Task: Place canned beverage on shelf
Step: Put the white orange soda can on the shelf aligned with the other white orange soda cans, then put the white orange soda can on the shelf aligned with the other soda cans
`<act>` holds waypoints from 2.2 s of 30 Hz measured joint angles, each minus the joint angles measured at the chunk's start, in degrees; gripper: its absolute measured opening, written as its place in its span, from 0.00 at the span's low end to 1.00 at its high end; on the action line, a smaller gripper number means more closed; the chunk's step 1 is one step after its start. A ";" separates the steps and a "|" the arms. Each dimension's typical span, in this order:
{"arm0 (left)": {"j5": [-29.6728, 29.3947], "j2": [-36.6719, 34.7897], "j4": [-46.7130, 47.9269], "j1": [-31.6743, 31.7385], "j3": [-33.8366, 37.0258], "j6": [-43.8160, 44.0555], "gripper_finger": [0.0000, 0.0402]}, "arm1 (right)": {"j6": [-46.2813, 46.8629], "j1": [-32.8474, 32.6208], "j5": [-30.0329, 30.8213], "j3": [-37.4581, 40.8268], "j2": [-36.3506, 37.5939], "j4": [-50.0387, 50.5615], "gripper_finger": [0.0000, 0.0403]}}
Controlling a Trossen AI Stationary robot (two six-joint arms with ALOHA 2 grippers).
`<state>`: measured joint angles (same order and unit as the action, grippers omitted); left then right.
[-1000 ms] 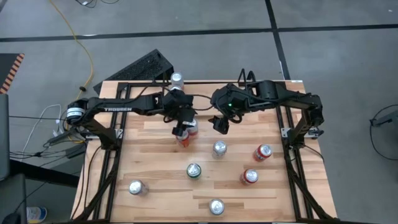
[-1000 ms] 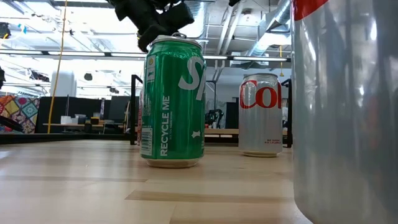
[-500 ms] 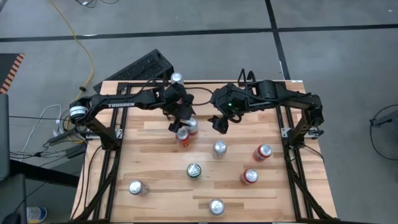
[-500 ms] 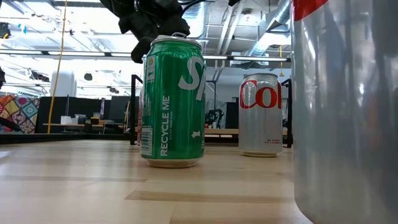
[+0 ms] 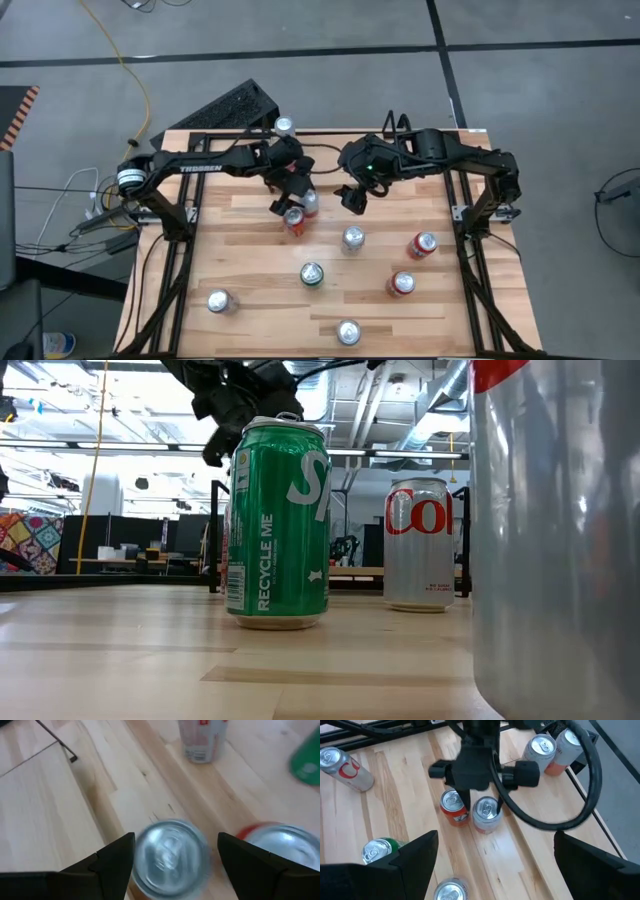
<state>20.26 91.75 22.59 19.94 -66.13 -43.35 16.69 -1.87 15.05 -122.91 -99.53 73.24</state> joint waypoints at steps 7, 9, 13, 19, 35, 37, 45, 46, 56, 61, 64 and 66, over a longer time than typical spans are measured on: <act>-1.54 1.96 0.71 -0.07 -0.09 -0.52 0.67 | 0.35 -0.02 -0.02 0.25 0.00 -0.23 0.92; -1.79 1.96 0.79 -0.07 -0.09 -0.55 0.67 | 0.90 -0.02 -0.06 0.31 0.00 -0.18 0.92; -2.03 1.96 1.32 -0.11 -0.09 -0.48 0.67 | 1.01 -0.02 -0.06 0.31 0.00 -0.34 0.92; -6.01 1.92 1.76 -0.28 -0.07 2.13 0.67 | 0.96 -0.02 -0.11 0.33 0.00 -0.29 0.92; -7.70 -0.01 2.17 -1.91 0.02 7.39 0.85 | 0.86 -0.04 -0.49 0.39 0.00 -0.24 0.92; -7.70 -0.47 2.45 -2.19 0.03 8.28 0.85 | 0.88 -0.04 -0.86 0.39 0.00 -0.25 0.92; -8.71 -1.39 1.85 -2.67 0.04 11.20 0.85 | 0.88 -0.04 -1.35 0.39 0.00 -0.42 0.92; -9.81 -1.40 1.36 -2.67 0.04 11.85 0.85 | 0.88 -0.04 -1.35 0.39 0.00 -0.45 0.92; -11.81 -1.06 -1.91 -2.83 0.04 14.32 0.85 | 0.83 -0.02 -1.33 0.39 0.00 -0.39 0.92; -11.75 0.33 -3.30 -3.21 0.04 15.03 0.85 | 0.85 0.00 -1.32 0.39 0.00 -0.03 0.92; -12.17 1.14 -3.70 -3.26 0.04 15.19 0.85 | 0.87 0.00 -1.33 0.39 0.00 0.24 0.92; -12.43 1.35 -3.35 -3.26 0.04 15.39 0.85 | 0.85 0.00 -1.33 0.39 0.00 0.41 0.92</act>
<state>7.82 93.10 19.25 16.69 -66.08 -27.97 17.54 -1.87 13.72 -122.52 -99.53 73.65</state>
